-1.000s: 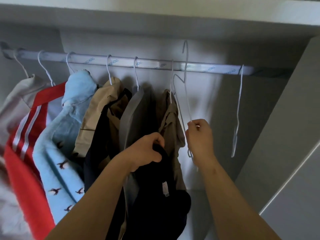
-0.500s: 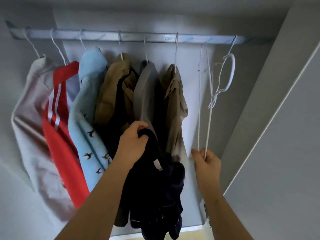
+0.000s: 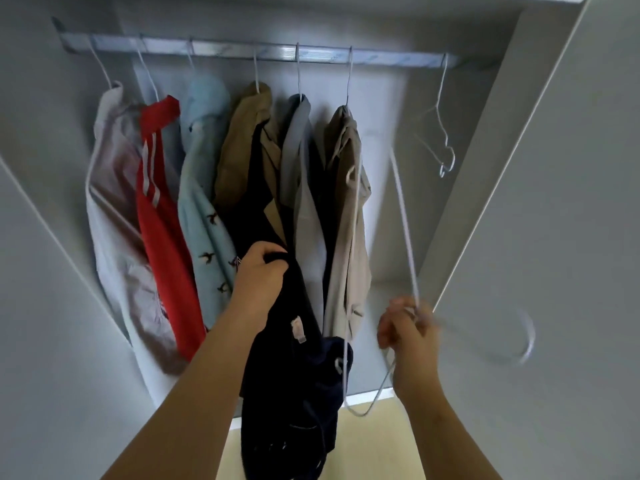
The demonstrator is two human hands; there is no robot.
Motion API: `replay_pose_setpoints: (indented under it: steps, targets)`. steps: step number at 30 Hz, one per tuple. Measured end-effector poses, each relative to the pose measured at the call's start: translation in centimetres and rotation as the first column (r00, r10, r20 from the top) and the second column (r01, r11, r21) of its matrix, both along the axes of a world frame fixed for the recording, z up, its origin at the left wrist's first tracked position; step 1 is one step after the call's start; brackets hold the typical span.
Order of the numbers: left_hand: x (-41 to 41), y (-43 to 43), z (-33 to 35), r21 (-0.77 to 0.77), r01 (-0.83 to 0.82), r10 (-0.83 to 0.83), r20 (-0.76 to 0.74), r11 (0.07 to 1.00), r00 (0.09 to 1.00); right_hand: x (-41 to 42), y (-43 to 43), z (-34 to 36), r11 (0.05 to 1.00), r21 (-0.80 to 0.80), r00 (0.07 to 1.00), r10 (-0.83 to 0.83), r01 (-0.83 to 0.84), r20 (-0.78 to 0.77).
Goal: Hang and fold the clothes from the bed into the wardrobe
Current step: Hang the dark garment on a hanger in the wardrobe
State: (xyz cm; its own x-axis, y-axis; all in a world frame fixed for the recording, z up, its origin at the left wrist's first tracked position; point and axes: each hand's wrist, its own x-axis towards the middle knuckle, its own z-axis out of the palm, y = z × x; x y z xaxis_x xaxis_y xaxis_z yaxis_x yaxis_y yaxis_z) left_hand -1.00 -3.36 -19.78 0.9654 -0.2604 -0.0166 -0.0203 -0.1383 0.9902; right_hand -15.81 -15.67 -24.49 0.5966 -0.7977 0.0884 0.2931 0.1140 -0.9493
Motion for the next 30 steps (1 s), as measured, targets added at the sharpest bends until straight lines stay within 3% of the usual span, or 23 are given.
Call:
replay_pose_setpoints:
  steps: [3,9,13,17,22,26,30]
  targets:
    - [-0.9,0.1,0.3,0.027,0.01,-0.01,-0.01,1.0,1.0,-1.1,0.0,0.8,0.996,0.088,0.999,0.005,-0.008,0.032]
    - [-0.6,1.0,1.1,0.135,-0.087,0.087,0.012,0.987,0.996,-3.4,-1.6,1.8,0.991,0.119,0.994,-0.049,0.061,-0.102]
    - [0.2,2.6,1.7,0.319,-0.073,0.081,-0.013,0.945,0.997,-4.7,-2.4,2.3,0.996,-0.071,0.982,0.031,-0.045,-0.185]
    - [0.7,4.0,2.6,0.23,-0.113,0.142,-0.111,0.966,0.984,-4.6,-3.0,3.0,0.977,-0.182,0.956,0.059,-0.115,-0.287]
    - [-0.3,4.6,2.6,0.305,-0.218,0.202,0.086,0.927,0.976,-4.1,-2.3,3.0,0.971,-0.184,0.946,0.087,-0.15,-0.313]
    - [-0.3,5.4,3.5,0.19,-0.369,0.337,0.18,0.91,0.924,-3.4,-2.5,3.7,0.971,-0.152,0.94,0.127,-0.183,-0.317]
    - [-0.7,5.6,4.7,0.157,-0.447,0.396,0.272,0.881,0.877,-3.1,-2.7,4.4,0.939,-0.267,0.931,0.115,-0.215,-0.347]
